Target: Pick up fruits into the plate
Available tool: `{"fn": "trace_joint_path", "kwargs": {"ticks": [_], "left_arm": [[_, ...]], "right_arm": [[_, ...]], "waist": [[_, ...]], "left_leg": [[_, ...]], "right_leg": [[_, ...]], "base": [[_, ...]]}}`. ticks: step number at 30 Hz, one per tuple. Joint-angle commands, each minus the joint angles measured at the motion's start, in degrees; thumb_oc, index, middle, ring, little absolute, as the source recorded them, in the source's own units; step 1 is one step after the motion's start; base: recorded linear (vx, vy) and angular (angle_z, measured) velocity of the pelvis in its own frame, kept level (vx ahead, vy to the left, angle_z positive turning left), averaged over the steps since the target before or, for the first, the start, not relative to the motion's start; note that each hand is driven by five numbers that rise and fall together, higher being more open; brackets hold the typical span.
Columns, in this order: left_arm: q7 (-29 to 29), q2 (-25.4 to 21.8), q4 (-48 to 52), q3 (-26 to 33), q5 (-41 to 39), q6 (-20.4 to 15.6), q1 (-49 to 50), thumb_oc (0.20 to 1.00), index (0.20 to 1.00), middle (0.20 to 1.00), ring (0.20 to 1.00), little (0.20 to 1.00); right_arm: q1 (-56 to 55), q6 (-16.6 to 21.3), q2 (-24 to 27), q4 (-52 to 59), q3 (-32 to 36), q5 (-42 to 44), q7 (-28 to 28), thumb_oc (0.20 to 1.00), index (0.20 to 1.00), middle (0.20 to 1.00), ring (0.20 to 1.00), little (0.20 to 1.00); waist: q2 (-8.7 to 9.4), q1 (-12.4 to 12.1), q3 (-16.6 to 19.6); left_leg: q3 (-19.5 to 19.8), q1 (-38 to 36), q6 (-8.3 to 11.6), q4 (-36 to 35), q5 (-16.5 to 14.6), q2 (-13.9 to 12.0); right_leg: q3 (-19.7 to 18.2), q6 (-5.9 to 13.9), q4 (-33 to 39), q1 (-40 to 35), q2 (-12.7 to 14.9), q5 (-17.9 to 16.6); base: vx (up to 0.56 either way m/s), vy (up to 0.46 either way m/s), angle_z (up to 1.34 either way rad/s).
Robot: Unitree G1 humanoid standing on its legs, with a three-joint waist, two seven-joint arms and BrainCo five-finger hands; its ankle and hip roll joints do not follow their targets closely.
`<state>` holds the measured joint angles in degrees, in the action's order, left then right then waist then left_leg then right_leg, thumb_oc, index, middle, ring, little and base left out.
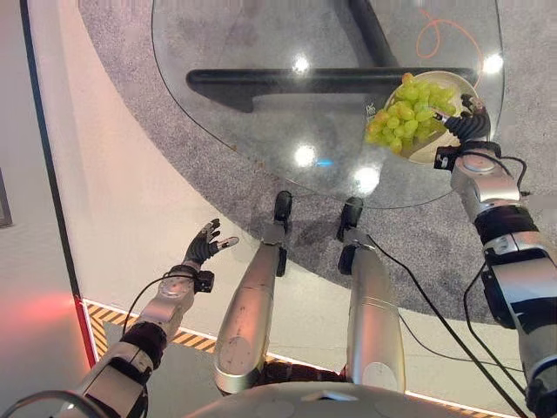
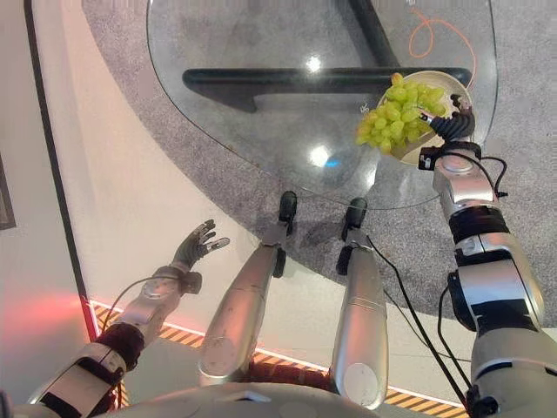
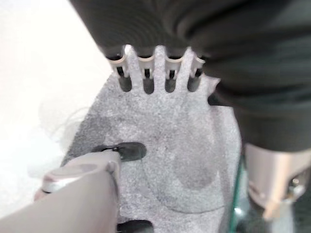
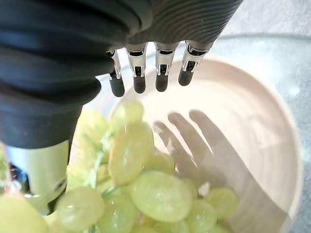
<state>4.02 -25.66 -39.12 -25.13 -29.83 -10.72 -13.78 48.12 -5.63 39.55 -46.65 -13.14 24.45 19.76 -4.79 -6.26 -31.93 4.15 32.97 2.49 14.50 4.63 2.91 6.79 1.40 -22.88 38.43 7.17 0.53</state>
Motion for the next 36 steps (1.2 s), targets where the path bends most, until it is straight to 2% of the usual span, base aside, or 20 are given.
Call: {"fn": "trace_joint_path", "kwargs": {"ticks": [1, 6, 7, 9, 13, 15, 18, 23, 24, 25, 28, 34, 36], "left_arm": [[-2.25, 0.23, -1.74, 2.18, -1.84, -2.46, 3.61, 1.000, 1.000, 1.000, 1.000, 1.000], [-4.17, 1.40, -5.29, 5.13, -1.67, -2.18, 4.17, 1.000, 1.000, 1.000, 1.000, 1.000], [-4.50, 2.02, -6.97, 6.27, -0.91, -2.16, 4.68, 1.000, 1.000, 1.000, 1.000, 1.000], [-4.89, 2.27, -7.94, 6.94, -0.55, -1.71, 4.84, 1.000, 1.000, 1.000, 1.000, 1.000], [-7.90, 4.25, -12.52, 9.53, -1.23, 0.86, 7.39, 1.000, 1.000, 1.000, 1.000, 1.000], [-9.41, 5.57, -15.07, 10.99, -0.57, 1.64, 9.28, 1.000, 1.000, 1.000, 1.000, 1.000], [-10.85, 7.24, -19.42, 11.37, 2.70, 2.37, 11.52, 1.000, 1.000, 1.000, 1.000, 1.000], [-12.04, 9.95, -27.74, 11.52, 7.49, 2.85, 13.85, 1.000, 1.000, 1.000, 1.000, 1.000], [-12.10, 10.20, -28.49, 11.68, 7.87, 2.89, 13.99, 1.000, 1.000, 1.000, 1.000, 1.000], [-12.17, 10.71, -29.91, 12.27, 8.79, 3.64, 14.02, 1.000, 1.000, 1.000, 1.000, 1.000], [-12.37, 11.64, -32.59, 13.75, 10.19, 4.85, 14.13, 1.000, 1.000, 1.000, 1.000, 1.000], [-12.18, 12.90, -35.43, 15.40, 11.74, 6.51, 15.05, 1.000, 1.000, 1.000, 1.000, 1.000], [-12.42, 13.15, -35.27, 15.45, 11.46, 7.04, 15.08, 1.000, 1.000, 1.000, 1.000, 1.000]], "right_arm": [[-5.51, 5.10, 2.41, 4.08, 2.57, 2.35, 2.59, 1.000, 1.000, 1.000, 1.000, 1.000], [-13.62, 9.50, -0.91, 7.78, 6.31, 3.81, 2.33, 1.000, 1.000, 1.000, 1.000, 1.000], [-17.31, 11.20, -2.32, 9.48, 7.21, 4.30, 2.28, 1.000, 1.000, 1.000, 1.000, 1.000], [-19.41, 12.08, -3.18, 10.43, 7.86, 4.53, 2.07, 1.000, 1.000, 1.000, 1.000, 1.000], [-29.98, 15.95, -7.47, 12.04, 10.12, 6.30, -1.21, 1.000, 1.000, 1.000, 1.000, 1.000], [-35.22, 16.95, -10.05, 11.23, 10.70, 5.93, -4.61, 1.000, 1.000, 1.000, 1.000, 1.000], [-39.75, 16.15, -13.74, 7.67, 9.98, 5.40, -8.13, 1.000, 1.000, 1.000, 1.000, 1.000], [-45.32, 15.33, -21.32, -6.43, 8.36, 7.57, -17.80, 1.000, 1.000, 1.000, 1.000, 1.000], [-45.59, 14.36, -21.82, -7.60, 8.33, 7.21, -19.37, 1.000, 1.000, 1.000, 1.000, 1.000], [-46.35, 15.45, -23.52, -11.84, 7.56, 5.55, -21.50, 1.000, 1.000, 1.000, 1.000, 1.000], [-47.34, 14.40, -25.96, -18.19, 6.35, 5.52, -24.22, 1.000, 1.000, 1.000, 1.000, 1.000], [-49.35, 9.17, -28.19, -26.31, 5.54, -1.41, -25.72, 1.000, 1.000, 1.000, 1.000, 1.000], [-49.61, 7.69, -28.40, -27.35, 5.11, -1.37, -25.47, 1.000, 1.000, 1.000, 1.000, 1.000]], "waist": [[-0.89, 1.71, 2.14], [0.70, 3.20, 2.14], [1.32, 3.82, 2.14], [1.61, 4.21, 2.48], [3.29, 5.00, 7.48], [4.18, 5.32, 10.66], [5.31, 5.44, 14.80], [6.09, 5.18, 20.93], [6.14, 5.17, 21.25], [6.17, 5.04, 22.21], [6.15, 4.80, 23.75], [5.51, 5.02, 25.26], [5.16, 5.04, 25.48]], "left_leg": [[-2.53, -3.79, -1.68, 1.98, -5.80, 1.56], [-2.84, -11.08, -1.68, -0.30, -5.91, 0.93], [-3.02, -14.30, -1.59, -0.93, -6.37, 0.68], [-3.12, -15.79, -1.46, -1.60, -6.14, 0.46], [-4.06, -21.27, -1.04, -4.29, -6.56, -0.42], [-4.78, -24.50, -0.87, -5.86, -6.90, -0.73], [-5.36, -28.73, -0.89, -8.13, -7.22, -0.71], [-5.86, -34.21, -1.54, -10.38, -8.14, -0.66], [-5.89, -34.66, -1.61, -10.56, -8.26, -0.63], [-5.88, -35.83, -1.83, -11.15, -8.44, -0.48], [-5.72, -37.84, -2.19, -12.18, -8.84, -0.32], [-5.99, -40.41, -2.70, -13.95, -9.19, -0.02], [-6.07, -40.96, -2.80, -14.43, -9.17, 0.00]], "right_leg": [[2.26, 1.11, -0.24, -4.70, -3.33, 1.98], [1.73, 1.10, 2.85, -11.90, -3.22, 1.51], [1.45, 1.08, 4.05, -15.26, -3.16, 1.73], [1.48, 1.04, 5.24, -16.99, -3.08, 1.31], [1.84, 1.34, 10.23, -23.97, -2.65, 0.78], [2.03, 1.61, 12.79, -27.97, -2.60, 0.64], [2.05, 1.96, 15.86, -33.04, -2.65, 0.50], [1.80, 2.17, 18.30, -38.69, -2.96, 0.68], [1.78, 2.19, 18.50, -39.13, -3.00, 0.69], [1.76, 2.12, 18.86, -40.21, -3.14, 0.80], [1.65, 2.10, 19.52, -42.05, -3.21, 0.99], [1.39, 2.17, 21.19, -44.14, -3.11, 0.63], [1.42, 2.26, 21.58, -44.56, -2.95, 0.47]], "base": [[0.02, 0.029, -0.04], [0.03, 0.043, -0.06], [0.05, 0.050, -0.05], [0.06, 0.043, -0.07], [0.14, 0.023, -0.05], [0.19, 0.015, -0.05], [0.20, 0.018, -0.03], [0.19, 0.043, 0.01], [0.11, 0.061, 0.04], [0.07, 0.044, 0.07], [0.10, 0.053, 0.06], [0.04, 0.055, -0.04], [0.00, 0.059, -0.01]]}}
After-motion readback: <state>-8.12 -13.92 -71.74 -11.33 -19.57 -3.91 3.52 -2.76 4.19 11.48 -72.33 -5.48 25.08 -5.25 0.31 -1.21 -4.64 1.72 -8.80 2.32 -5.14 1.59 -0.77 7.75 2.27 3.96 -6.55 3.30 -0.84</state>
